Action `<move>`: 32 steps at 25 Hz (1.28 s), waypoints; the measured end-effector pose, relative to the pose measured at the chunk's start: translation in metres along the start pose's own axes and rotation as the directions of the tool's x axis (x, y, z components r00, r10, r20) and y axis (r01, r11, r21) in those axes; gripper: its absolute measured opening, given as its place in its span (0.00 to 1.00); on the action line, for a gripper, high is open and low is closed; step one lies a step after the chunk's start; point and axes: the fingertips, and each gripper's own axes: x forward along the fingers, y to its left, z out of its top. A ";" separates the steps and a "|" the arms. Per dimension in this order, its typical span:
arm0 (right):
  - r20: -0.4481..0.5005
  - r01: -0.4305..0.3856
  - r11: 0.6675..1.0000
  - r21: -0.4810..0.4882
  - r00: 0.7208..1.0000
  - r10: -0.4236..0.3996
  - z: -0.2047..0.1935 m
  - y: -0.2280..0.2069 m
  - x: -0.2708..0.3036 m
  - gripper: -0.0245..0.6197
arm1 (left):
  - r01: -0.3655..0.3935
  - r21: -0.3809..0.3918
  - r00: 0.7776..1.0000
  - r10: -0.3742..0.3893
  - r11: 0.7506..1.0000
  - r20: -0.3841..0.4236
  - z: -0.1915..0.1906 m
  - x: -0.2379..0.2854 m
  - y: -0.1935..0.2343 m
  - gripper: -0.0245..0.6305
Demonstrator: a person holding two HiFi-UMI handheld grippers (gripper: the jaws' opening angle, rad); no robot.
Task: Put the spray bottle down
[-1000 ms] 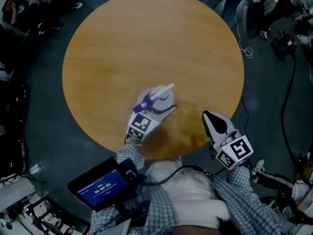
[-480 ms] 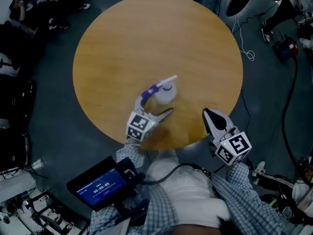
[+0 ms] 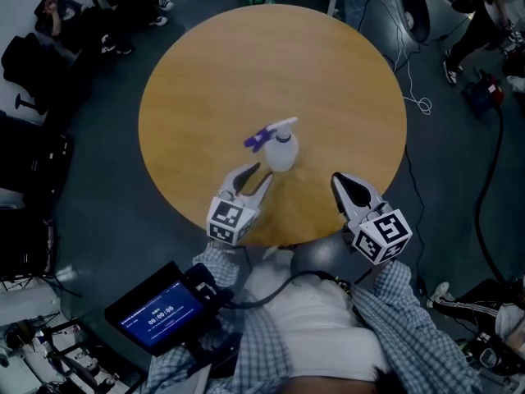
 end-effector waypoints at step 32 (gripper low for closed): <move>-0.010 -0.026 0.999 -0.039 1.000 0.026 -0.020 -0.006 0.030 0.04 | 0.004 0.020 0.999 -0.005 1.000 0.049 0.004 -0.003 -0.004 0.04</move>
